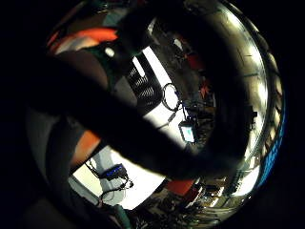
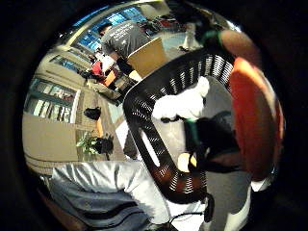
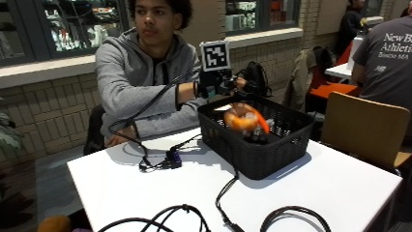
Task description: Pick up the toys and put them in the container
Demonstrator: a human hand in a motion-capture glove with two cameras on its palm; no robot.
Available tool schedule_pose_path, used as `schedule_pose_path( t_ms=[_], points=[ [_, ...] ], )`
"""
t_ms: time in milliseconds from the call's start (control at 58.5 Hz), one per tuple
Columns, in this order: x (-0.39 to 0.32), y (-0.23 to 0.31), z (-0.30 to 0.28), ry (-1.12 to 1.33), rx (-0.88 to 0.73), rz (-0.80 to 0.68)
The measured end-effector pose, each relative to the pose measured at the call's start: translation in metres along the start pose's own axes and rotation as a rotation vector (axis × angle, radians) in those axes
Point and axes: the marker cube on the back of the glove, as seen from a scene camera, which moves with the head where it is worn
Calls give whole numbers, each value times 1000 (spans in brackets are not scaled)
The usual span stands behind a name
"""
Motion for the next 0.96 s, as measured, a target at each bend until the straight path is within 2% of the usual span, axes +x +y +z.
schedule_pose_path(
  t_ms=[188,308,581,803,957],
  points=[
    [25,59,7,-50,-68,-31],
    [71,117,29,124,-149,169],
    [143,271,54,7,-199,574],
    [175,375,87,-144,-89,789],
    [182,406,108,-233,-60,857]
  ],
)
